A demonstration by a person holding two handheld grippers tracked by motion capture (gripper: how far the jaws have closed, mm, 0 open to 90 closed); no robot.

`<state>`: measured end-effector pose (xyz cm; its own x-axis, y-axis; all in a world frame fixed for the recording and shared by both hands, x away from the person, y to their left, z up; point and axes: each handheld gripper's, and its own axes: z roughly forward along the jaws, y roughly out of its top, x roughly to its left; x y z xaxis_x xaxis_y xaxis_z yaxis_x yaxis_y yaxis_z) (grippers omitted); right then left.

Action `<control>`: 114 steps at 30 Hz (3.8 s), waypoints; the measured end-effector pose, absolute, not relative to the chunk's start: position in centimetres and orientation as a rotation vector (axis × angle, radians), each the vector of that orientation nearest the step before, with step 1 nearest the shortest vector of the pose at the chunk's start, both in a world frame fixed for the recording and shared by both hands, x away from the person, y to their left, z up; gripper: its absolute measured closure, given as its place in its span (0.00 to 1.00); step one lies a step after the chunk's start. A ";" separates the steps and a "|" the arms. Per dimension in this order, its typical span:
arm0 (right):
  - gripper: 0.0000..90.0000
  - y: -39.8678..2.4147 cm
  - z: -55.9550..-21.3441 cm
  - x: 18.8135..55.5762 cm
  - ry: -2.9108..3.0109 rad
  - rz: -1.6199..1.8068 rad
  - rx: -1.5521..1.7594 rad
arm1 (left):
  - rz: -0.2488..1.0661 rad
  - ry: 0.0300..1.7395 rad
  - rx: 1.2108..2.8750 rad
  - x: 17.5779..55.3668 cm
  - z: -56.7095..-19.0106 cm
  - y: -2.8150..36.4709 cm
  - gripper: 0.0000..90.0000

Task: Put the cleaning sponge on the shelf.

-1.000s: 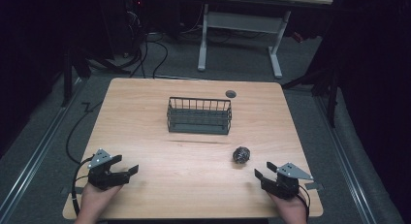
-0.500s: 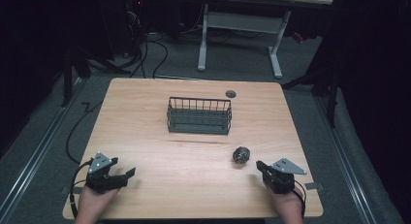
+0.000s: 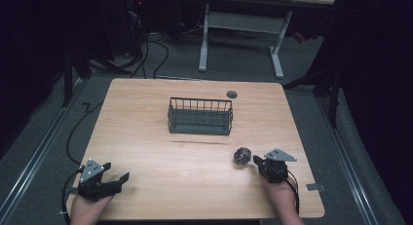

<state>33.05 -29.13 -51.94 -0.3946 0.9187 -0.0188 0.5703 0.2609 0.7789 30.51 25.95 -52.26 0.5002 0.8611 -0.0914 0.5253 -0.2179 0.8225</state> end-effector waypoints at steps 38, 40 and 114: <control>0.95 -24.1 -51.6 32.0 2.201 1.005 1.166 | 0.488 1.120 1.884 30.3 -51.9 26.7 0.21; 0.94 -24.7 -51.6 32.0 2.184 1.006 1.183 | 0.487 1.117 1.889 30.3 -51.9 26.6 0.21; 0.32 -25.8 -51.5 36.2 2.163 0.912 1.443 | 0.397 0.990 1.907 31.9 -51.9 24.0 0.20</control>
